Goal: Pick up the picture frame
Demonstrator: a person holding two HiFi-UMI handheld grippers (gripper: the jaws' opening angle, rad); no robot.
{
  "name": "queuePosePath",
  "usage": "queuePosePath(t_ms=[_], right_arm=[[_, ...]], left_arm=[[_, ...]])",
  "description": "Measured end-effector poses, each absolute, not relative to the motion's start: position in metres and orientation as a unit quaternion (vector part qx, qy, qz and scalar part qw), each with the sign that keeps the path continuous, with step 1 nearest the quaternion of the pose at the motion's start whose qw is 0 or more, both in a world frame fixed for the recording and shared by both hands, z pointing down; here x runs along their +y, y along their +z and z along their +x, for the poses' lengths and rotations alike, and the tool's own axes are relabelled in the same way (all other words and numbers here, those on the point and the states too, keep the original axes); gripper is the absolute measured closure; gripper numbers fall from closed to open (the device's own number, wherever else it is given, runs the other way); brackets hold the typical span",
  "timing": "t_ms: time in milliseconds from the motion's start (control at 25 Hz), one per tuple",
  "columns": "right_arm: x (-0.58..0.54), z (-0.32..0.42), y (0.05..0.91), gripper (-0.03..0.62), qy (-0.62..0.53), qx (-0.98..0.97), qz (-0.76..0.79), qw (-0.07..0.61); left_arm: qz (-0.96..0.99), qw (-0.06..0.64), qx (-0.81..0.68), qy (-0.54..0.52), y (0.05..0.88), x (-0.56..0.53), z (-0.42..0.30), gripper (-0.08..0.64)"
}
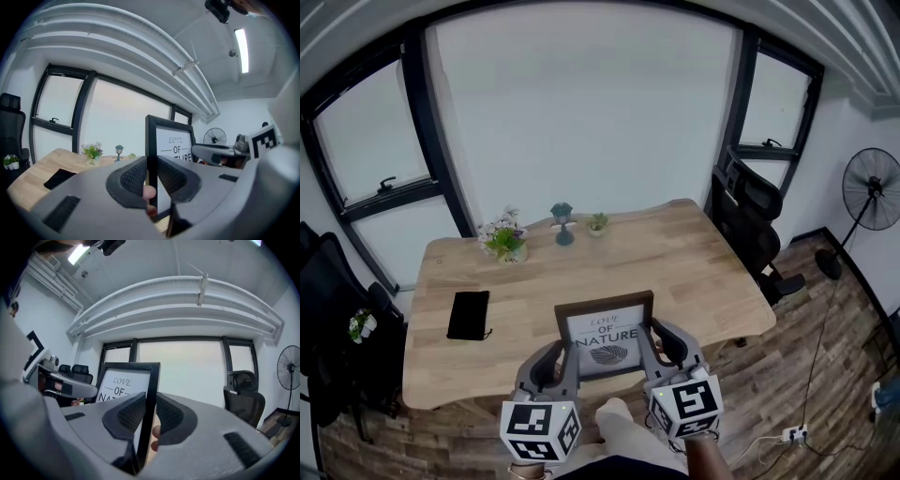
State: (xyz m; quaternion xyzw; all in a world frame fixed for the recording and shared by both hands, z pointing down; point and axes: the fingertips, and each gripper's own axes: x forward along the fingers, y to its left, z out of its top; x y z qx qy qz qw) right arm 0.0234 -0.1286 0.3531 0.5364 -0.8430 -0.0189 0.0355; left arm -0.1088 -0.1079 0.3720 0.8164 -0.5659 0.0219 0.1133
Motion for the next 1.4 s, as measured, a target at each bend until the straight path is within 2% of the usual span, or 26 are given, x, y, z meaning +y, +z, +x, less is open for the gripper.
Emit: queuePosePath(t_ms=[1400], right_arm=[[-0.153, 0.052, 0.334, 0.522, -0.032, -0.866, 0.497, 0.034]], left_arm=[[0.791, 0.123, -0.598, 0.029, 0.359, -0.125, -0.077, 0.494]])
